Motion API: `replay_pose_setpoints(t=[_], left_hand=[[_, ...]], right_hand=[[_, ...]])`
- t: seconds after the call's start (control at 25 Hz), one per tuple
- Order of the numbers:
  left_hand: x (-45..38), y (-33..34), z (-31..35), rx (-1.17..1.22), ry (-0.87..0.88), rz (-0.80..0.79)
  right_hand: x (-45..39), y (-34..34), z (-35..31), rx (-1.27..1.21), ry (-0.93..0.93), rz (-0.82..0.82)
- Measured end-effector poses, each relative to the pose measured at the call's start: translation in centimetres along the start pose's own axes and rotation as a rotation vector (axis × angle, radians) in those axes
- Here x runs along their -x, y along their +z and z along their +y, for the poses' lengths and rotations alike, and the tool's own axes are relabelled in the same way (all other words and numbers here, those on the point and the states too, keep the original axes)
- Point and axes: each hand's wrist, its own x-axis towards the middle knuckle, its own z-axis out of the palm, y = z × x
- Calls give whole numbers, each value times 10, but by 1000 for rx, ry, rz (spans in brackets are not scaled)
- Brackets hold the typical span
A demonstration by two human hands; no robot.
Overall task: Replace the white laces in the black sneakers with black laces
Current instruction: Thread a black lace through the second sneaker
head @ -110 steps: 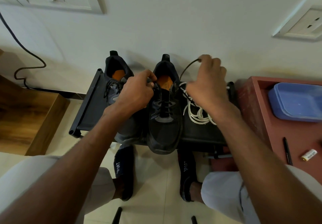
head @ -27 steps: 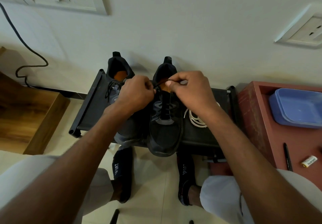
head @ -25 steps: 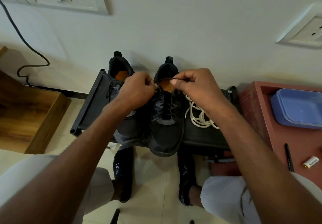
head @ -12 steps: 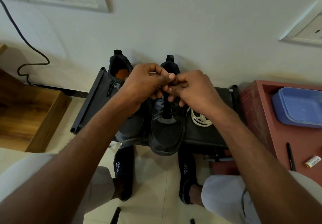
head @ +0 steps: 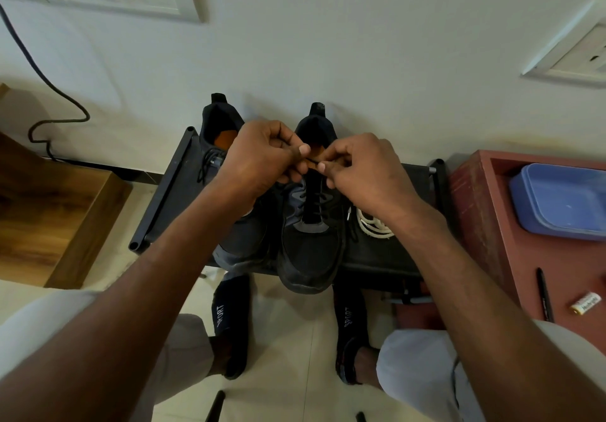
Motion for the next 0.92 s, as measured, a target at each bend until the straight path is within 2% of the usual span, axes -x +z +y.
replay_pose_setpoints(t=[0.12, 0.2, 0.28, 0.36, 0.4, 0.52, 0.92], left_hand=[[-1, 3, -1, -18, 3, -44], [-2, 3, -3, -85, 2, 6], [-5, -1, -8, -344, 79, 55], [-2, -2, -10, -630, 120, -10], [-1, -2, -11, -682, 108, -50], [-2, -4, -11, -629, 72, -56], [-3, -6, -12, -580, 55, -64]], right_hand=[[1, 4, 2, 43, -6, -15], [3, 9, 1, 80, -16, -2], [4, 14, 2, 141, 1, 9], [6, 18, 1, 206, 21, 24], [7, 20, 0, 251, 20, 38], [9, 25, -2, 341, 26, 70], [11, 40, 0, 387, 37, 134]])
